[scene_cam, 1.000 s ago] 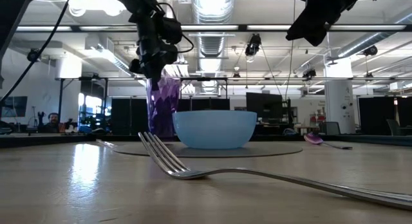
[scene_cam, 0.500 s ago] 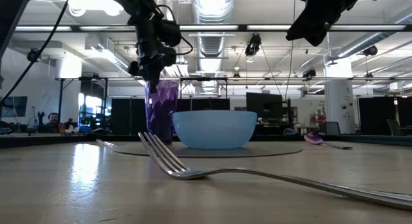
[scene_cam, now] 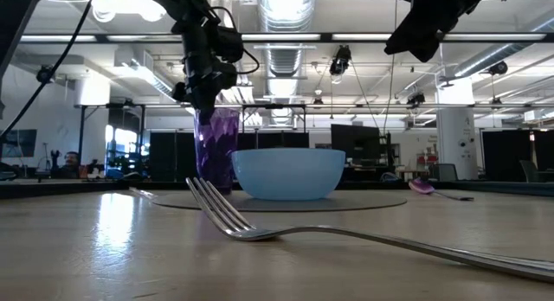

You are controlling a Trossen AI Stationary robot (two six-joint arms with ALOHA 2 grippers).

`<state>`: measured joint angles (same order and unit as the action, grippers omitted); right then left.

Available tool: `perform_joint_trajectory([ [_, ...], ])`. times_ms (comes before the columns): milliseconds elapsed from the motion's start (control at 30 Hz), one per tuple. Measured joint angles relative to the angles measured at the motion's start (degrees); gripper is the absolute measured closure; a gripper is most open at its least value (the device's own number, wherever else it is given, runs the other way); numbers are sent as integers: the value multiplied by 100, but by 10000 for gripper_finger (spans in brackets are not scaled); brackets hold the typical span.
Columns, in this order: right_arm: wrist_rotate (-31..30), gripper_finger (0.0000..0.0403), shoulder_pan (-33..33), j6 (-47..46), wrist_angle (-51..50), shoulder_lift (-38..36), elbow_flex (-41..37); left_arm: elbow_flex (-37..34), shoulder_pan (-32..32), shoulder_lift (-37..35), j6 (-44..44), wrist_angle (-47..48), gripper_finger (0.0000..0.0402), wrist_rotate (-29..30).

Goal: Pick & Place Utensil
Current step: Put the violet cup on the gray mat to the top left of the blue bowl, then put the violet spoon into the blue bowl on the gray mat

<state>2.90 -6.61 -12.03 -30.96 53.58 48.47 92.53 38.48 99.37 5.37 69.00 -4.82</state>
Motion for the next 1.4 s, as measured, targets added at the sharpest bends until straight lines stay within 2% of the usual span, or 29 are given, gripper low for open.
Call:
perform_joint_trajectory([
  [700,0,335,0,2,-2,-2,0,198,4,-7,-49,124,269,0],
  [1233,0,335,-2,2,-11,-71,0,1557,3,-18,-79,1497,261,-9],
  [1400,0,335,-2,-61,-17,-191,2,1855,-4,-221,-77,1656,261,-59],
])
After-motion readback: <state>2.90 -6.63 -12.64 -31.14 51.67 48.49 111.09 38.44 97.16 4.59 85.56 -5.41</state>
